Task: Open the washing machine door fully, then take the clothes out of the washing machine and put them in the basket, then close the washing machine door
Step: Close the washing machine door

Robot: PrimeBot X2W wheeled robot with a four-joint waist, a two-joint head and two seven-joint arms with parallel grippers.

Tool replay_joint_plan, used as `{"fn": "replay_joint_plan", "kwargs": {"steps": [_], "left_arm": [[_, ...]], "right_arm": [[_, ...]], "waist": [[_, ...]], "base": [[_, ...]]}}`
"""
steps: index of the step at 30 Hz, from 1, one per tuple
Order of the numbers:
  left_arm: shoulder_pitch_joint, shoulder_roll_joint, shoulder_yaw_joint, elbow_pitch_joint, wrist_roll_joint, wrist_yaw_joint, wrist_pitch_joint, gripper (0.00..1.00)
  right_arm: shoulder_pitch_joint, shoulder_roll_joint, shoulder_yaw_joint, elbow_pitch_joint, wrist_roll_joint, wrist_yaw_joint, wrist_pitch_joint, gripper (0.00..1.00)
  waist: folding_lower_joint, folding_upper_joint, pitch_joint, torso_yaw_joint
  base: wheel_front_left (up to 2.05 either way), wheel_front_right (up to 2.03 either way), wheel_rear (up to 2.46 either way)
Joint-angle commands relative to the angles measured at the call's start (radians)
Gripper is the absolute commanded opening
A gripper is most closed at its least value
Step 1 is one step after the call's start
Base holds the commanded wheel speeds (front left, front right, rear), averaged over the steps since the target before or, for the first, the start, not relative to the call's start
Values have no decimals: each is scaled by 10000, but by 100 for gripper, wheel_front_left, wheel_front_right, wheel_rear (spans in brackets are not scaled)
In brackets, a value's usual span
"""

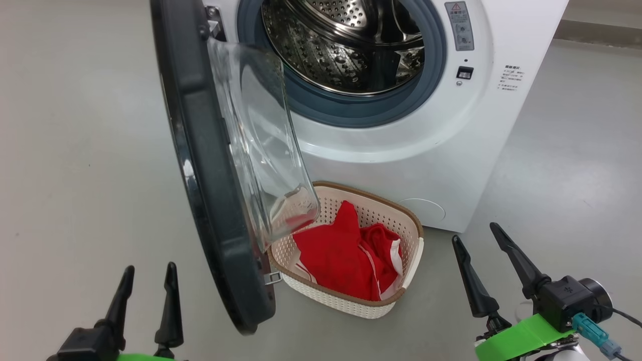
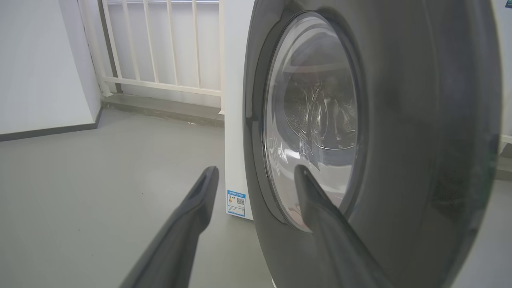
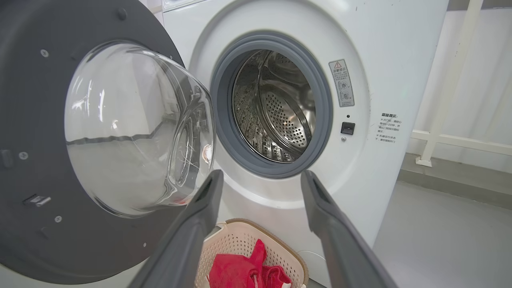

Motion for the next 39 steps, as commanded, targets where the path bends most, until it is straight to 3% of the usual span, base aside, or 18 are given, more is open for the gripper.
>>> {"fn": "replay_joint_plan", "kwargs": {"steps": [1, 2, 3, 4, 11, 14, 16, 22, 25, 30, 39], "left_arm": [[-377, 140, 343, -209, 71, 33, -113, 90], [-396, 132, 338, -217, 77, 30, -114, 61], [-427, 142, 323, -235, 99, 16, -115, 40], [-466, 140, 325, -258, 98, 10, -115, 0], [-1187, 336, 280, -342, -22, -194, 104, 0], [-1647, 189, 531, -435, -691, -388, 279, 0], [-1928, 10, 829, -544, -1382, -523, 437, 0], [-2708, -747, 1992, -915, -5391, -954, 1733, 0], [-3059, -846, 2500, -1130, -7200, -658, 2601, 0], [-3420, -850, 3030, -1506, -9555, 209, 4482, 0], [-3358, -708, 3134, -2374, -11253, 1034, 6354, 0]], "right_arm": [[-231, -117, 256, -262, 44, 35, -63, 100], [-235, -119, 252, -266, 45, 35, -63, 100], [-239, -118, 251, -269, 43, 35, -63, 100], [-245, -117, 247, -269, 43, 35, -63, 100], [-291, -115, 253, -252, 47, 35, -63, 100], [-342, -122, 269, -254, 56, 35, -63, 100], [-365, -123, 284, -243, 88, 35, -63, 100], [-381, -120, 260, -204, 231, 35, -63, 100], [-411, -128, 271, -184, 272, 35, -63, 100], [-485, -143, 256, -160, 325, 35, -63, 100], [-468, -152, 213, -129, 380, 35, -63, 100]], "waist": [[0, 0, 7, 0], [0, 0, 14, 3], [0, 0, 22, 4], [0, 0, 32, 8], [0, 0, 115, 74], [0, 0, 152, 67], [0, 0, 178, 45], [0, 0, 261, -64], [0, 0, 302, -133], [0, 0, 383, -213], [0, 0, 411, -252]], "base": [[0, 0, 0], [0, 0, 0], [0, 0, 0], [0, 0, 0], [0, 0, 0], [0, 0, 0], [0, 0, 0], [0, 0, 0], [0, 0, 0], [0, 0, 0], [0, 0, 0]]}}
